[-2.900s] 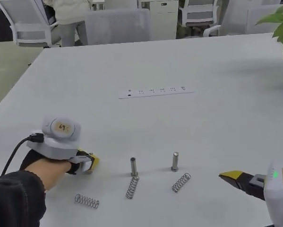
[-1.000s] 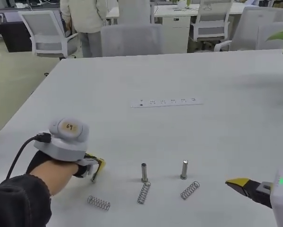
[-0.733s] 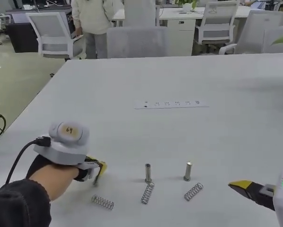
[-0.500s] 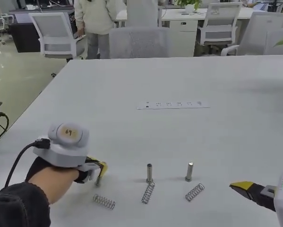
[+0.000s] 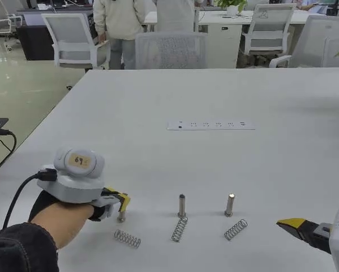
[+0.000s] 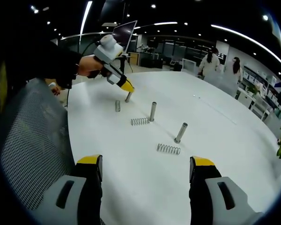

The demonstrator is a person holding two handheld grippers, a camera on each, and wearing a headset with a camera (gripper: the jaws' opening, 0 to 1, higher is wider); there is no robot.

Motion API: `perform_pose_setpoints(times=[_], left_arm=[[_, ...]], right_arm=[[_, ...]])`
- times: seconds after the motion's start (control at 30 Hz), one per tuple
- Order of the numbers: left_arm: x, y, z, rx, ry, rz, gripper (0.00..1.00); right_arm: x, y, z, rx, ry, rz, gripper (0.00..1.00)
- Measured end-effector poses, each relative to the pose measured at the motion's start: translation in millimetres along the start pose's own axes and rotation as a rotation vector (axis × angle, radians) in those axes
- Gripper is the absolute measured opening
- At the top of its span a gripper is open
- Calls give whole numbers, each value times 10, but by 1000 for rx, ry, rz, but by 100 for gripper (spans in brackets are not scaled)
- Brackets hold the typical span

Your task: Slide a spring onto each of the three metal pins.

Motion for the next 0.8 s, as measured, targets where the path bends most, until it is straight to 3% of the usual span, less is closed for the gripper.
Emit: perform_pose_setpoints(times=[0.37,0.8], left_arm=[[-28,36,9,0,9,13,0],[-24,46,23,-5,5,-10,0]], right_arm=[[-4,-7,-21,8,14,-9,75],[-5,-9,-36,15,17,-14,75]])
Point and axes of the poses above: the centre of the closed fingertips' face, and the gripper's own axes: y roughly backward along the fingers, z roughly to its right, x roughly out of its top, the point moved 8 cm from there along y, roughly backward along the fingers, and after that the axes turned 4 degrees about -x, right-handed, at the moved point
